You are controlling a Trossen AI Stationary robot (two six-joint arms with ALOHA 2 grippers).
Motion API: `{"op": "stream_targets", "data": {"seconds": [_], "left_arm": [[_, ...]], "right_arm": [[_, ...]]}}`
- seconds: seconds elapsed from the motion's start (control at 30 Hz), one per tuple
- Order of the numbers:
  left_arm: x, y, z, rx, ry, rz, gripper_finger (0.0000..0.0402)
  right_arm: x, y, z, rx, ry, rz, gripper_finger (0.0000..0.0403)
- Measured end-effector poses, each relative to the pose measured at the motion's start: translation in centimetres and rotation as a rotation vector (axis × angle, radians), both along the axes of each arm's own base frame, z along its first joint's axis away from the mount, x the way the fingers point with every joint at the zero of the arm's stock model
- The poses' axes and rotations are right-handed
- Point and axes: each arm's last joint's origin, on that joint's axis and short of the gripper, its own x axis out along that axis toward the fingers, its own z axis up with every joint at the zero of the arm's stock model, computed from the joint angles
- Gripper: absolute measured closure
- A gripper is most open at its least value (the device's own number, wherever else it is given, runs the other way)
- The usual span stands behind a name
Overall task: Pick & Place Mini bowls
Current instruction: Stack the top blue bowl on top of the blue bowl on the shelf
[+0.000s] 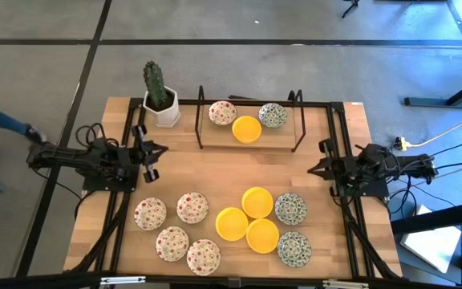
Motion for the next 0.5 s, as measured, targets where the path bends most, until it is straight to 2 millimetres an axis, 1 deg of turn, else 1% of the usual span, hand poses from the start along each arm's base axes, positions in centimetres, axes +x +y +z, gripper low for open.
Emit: {"op": "stream_targets", "data": {"seconds": [0.1, 0.2, 0.27, 0.33, 0.43, 0.5], "left_arm": [[0.1, 0.0, -0.1, -0.034, 0.004, -0.004, 0.04], [0.1, 0.2, -0.1, -0.106, -0.001, 0.017, 0.0397], [0.1, 0.2, -0.1, -0.123, -0.002, 0.022, 0.0396], [0.1, 0.2, -0.1, -0.123, 0.0, 0.022, 0.0397], [0.1, 0.2, -0.1, -0.121, 0.001, 0.037, 0.0399], [0.1, 0.3, -0.1, -0.115, 0.003, 0.067, 0.0399]], "right_arm": [[0.0, 0.1, -0.1, 0.067, 0.026, 0.055, 0.0399], [0.1, 0.3, -0.2, 0.085, 0.052, 0.098, 0.0398], [0.2, 0.2, 0.2, 0.103, 0.01, 0.07, 0.0395], [0.2, 0.1, 0.6, 0.161, -0.018, 0.054, 0.0392], [0.3, 0.2, 1.5, 0.172, 0.039, 0.067, 0.0393], [0.8, 0.2, 1.9, 0.152, 0.095, 0.062, 0.0397]]}}
